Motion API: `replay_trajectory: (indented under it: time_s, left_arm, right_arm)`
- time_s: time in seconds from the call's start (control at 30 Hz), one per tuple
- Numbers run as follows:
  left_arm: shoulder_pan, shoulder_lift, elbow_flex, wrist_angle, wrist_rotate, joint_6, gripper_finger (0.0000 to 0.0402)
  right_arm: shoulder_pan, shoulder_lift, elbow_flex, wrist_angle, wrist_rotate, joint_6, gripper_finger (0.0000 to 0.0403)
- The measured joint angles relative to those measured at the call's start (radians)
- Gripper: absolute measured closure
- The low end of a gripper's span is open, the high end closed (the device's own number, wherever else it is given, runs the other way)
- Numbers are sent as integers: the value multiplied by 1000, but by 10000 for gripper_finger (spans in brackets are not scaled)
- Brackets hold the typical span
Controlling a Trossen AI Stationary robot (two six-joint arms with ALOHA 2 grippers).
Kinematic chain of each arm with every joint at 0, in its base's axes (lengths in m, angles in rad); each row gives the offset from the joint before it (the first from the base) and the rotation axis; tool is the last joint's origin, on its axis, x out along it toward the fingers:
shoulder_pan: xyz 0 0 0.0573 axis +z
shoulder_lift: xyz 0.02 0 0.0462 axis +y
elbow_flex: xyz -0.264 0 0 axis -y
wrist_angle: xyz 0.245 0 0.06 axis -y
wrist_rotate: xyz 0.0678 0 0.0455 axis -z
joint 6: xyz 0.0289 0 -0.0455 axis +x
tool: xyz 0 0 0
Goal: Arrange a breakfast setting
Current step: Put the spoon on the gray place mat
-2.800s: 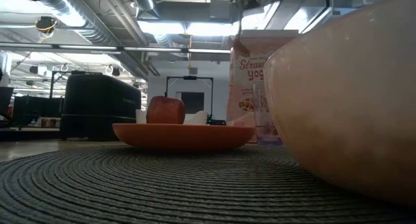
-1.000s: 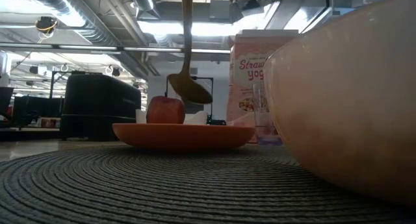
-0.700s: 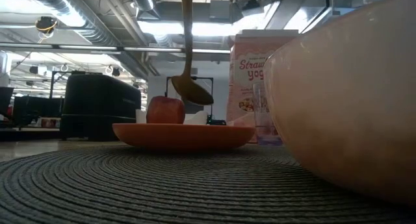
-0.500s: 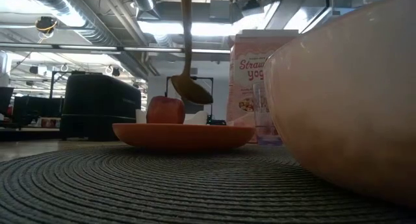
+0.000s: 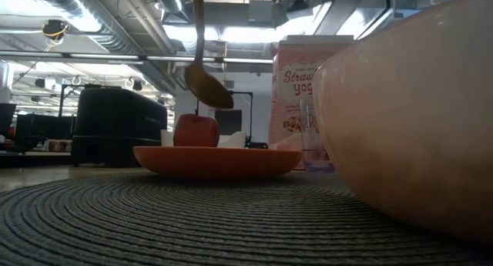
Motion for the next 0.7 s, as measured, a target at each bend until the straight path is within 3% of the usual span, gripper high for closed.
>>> replay_trajectory:
  time_s: [0.17,0.37,0.53,0.7]
  left_arm:
    - [20,125,94,-4,-105,66,68]
    - [43,151,135,-49,-116,57,81]
    - [26,109,133,-111,-168,-45,88]
    - [-24,3,118,-309,-155,-252,89]
  right_arm:
    - [1,0,0,-16,-8,26,394]
    - [2,0,0,-21,-21,41,392]
    - [2,0,0,-52,-9,42,394]
    - [2,0,0,-82,8,41,393]
